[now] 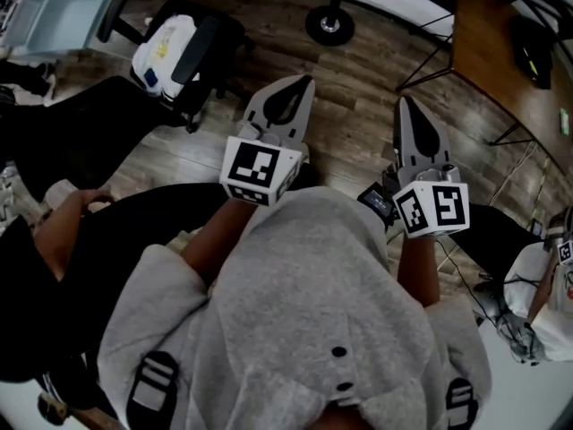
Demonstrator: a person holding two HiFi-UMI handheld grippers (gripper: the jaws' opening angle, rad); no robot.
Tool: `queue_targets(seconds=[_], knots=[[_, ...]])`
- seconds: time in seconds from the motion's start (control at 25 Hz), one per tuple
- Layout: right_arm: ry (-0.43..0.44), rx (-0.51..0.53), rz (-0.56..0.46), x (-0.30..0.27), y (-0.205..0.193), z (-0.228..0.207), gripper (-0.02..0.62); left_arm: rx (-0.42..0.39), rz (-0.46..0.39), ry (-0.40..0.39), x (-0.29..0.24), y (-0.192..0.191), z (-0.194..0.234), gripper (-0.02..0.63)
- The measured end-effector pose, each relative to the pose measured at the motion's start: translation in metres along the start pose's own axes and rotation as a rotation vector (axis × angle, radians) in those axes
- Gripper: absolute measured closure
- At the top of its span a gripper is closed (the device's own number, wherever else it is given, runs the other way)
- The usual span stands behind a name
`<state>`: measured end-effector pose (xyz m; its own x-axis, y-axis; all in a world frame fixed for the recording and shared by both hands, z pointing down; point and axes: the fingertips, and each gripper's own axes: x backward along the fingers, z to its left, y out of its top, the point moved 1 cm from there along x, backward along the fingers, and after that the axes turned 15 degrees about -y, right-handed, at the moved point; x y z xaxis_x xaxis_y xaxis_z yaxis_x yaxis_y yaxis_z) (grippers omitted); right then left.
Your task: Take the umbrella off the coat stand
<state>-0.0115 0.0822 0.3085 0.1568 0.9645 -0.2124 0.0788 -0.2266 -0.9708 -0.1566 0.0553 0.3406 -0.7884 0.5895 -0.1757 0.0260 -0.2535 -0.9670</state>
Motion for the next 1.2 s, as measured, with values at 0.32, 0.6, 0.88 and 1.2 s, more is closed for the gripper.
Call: queue_targets(seconds=[0.32, 0.6, 0.88, 1.2], knots=[[-0.016, 0.001, -0.003, -0.038, 0.018, 0.010, 0.584, 0.006, -0.006, -0.005, -0.008, 0.014, 0.043, 0.594], [-0.050, -0.003, 0.006, -0.051, 0.029, 0.008, 0.584, 0.022, -0.009, -0.011, -0.016, 0.024, 0.060, 0.592], [-0.049, -0.003, -0.007, -0.056, 0.035, 0.002, 0.584, 0.031, -0.019, -0.001, -0.022, 0.026, 0.061, 0.594], [-0.036, 0.010, -0.003, -0.075, 0.036, -0.004, 0.584, 0.038, -0.021, 0.017, -0.030, 0.027, 0.070, 0.592]])
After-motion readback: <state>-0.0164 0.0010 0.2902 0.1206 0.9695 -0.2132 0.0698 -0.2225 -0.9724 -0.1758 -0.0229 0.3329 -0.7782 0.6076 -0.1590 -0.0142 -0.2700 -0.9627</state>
